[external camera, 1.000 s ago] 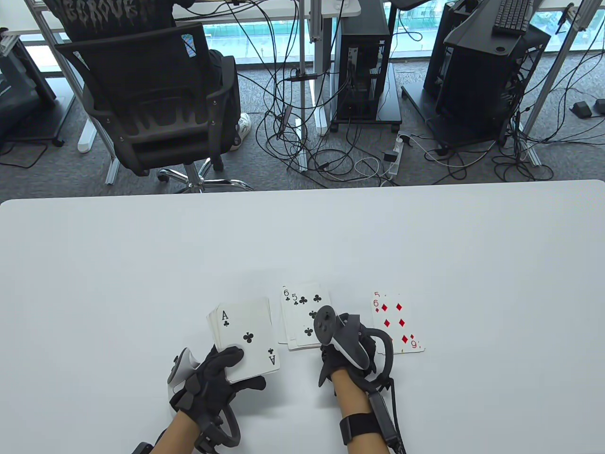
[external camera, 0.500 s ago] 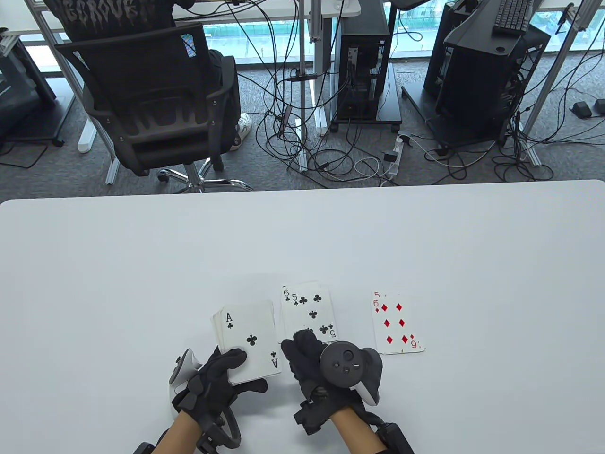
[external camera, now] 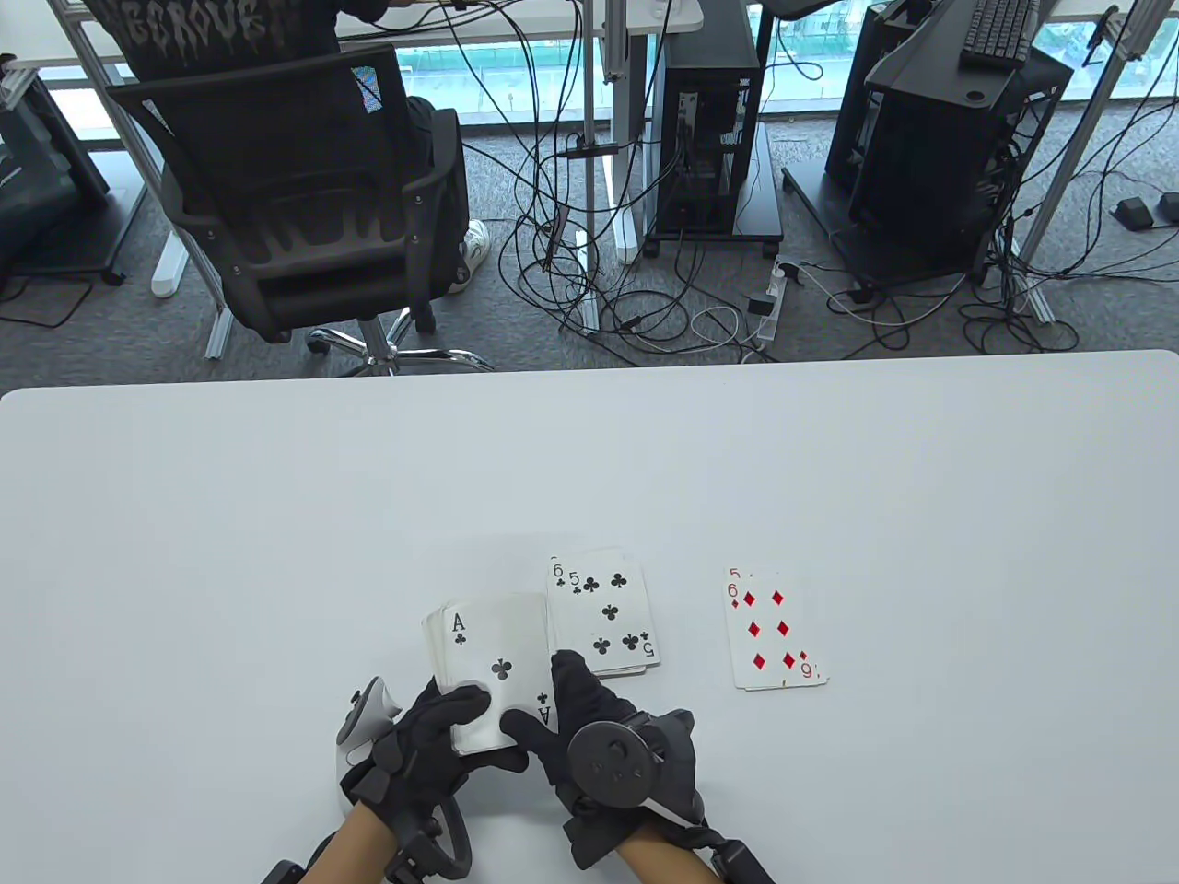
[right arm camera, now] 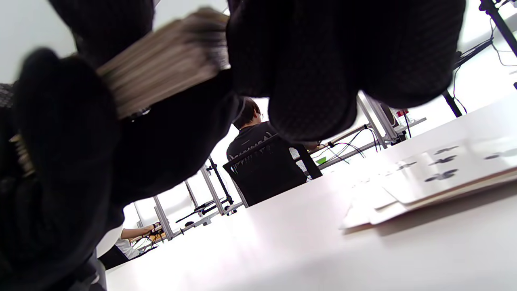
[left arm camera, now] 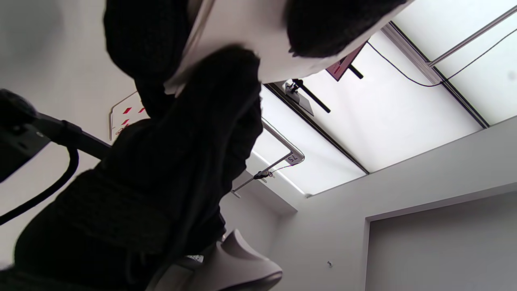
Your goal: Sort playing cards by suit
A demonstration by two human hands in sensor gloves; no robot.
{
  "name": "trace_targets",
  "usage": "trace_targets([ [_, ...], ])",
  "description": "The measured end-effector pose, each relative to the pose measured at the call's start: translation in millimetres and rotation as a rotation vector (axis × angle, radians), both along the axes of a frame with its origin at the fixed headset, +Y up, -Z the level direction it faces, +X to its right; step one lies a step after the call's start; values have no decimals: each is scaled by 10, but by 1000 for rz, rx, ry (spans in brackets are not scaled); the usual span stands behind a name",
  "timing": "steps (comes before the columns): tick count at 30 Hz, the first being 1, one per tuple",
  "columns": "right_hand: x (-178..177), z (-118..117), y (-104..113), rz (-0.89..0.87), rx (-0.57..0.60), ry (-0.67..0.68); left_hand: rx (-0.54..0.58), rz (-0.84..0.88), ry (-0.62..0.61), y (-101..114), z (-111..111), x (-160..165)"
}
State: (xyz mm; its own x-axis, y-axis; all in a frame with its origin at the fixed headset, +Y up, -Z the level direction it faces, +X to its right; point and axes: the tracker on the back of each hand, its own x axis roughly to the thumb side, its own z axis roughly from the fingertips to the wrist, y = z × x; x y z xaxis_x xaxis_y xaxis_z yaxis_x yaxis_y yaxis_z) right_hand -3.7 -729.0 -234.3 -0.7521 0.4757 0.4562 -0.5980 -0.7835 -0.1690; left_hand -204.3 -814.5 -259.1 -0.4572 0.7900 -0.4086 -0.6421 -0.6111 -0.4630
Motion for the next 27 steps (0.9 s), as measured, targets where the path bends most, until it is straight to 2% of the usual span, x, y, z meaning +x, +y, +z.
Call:
trace_targets([
  [4, 63, -17, -14, -48, 7, -11, 7, -20, -11, -9, 3, 3],
  [10, 175, -84, -53, -200, -75, -34, 17, -20, -23, -8, -2, 19],
  [17, 268, -122, -73, -243, -110, -49, 16, -28, -31, -13, -4, 24],
  [23, 417, -156, -75, -343, -98, -111, -1, -3, -19, -2, 1, 29],
  [27, 664, -236, -154, -549, -156, -185, -10, 43, 4, 15, -3, 16],
])
